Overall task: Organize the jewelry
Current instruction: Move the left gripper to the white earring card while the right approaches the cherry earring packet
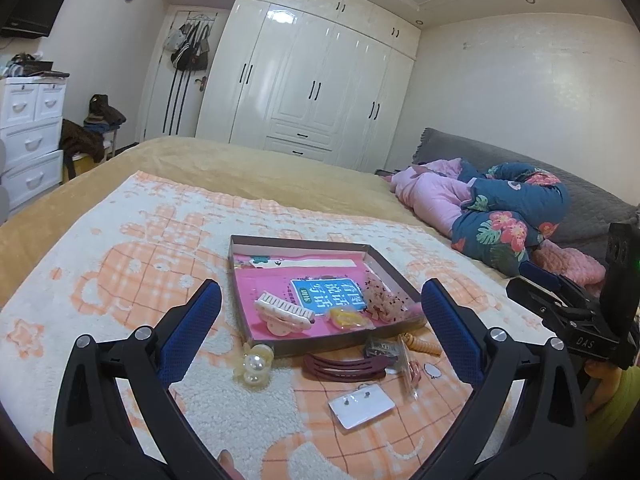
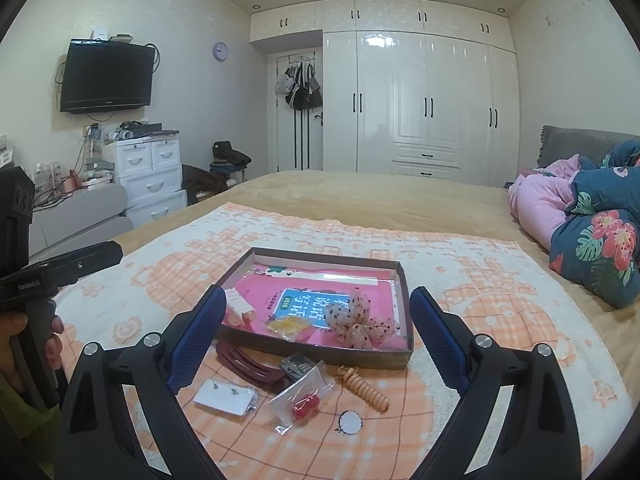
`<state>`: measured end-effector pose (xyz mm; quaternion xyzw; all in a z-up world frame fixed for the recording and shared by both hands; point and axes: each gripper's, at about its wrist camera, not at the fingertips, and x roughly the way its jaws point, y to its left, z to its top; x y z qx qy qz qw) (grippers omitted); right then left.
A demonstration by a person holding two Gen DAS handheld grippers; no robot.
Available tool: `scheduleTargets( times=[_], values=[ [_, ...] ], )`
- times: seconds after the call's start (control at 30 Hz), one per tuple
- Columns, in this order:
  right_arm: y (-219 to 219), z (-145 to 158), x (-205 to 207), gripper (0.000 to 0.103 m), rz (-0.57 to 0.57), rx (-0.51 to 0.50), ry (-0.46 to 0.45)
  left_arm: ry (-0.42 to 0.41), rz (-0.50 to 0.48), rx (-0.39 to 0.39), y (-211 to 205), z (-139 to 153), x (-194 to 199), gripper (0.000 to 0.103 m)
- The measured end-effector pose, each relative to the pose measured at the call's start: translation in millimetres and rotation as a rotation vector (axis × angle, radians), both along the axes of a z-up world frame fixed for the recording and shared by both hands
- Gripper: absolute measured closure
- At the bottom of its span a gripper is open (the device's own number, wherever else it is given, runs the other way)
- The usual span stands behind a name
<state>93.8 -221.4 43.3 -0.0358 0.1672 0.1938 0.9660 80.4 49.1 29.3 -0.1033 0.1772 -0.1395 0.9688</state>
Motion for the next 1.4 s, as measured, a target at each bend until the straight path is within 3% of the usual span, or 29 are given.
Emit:
scheduleTargets(
  times=[0.37, 0.63, 1.17, 1.4],
  values=[
    [3.5, -7.4, -9.1, 0.013, 0.033, -0.025, 0.011, 0.027, -0.021, 0.040, -8.5, -6.6, -4.1, 0.011],
    [-3.4, -32.5, -4.8, 0.013, 0.008, -0.059, 0.069, 0.079, -0.065, 0.057, -17.3, -21.5, -1.3, 0.011],
    [-21.6, -79.1, 22.9, 0.013, -0.023, -0.020, 0.241, 0.269, -0.155, 0.155, -53.7, -83.5, 21.1, 0.011],
    [-27.8, -90.2, 32.8, 0.013, -0.031, 0.011, 0.297, 0.316, -0.186, 0.193, -66.9, -101.5, 28.1, 0.011]
  ],
)
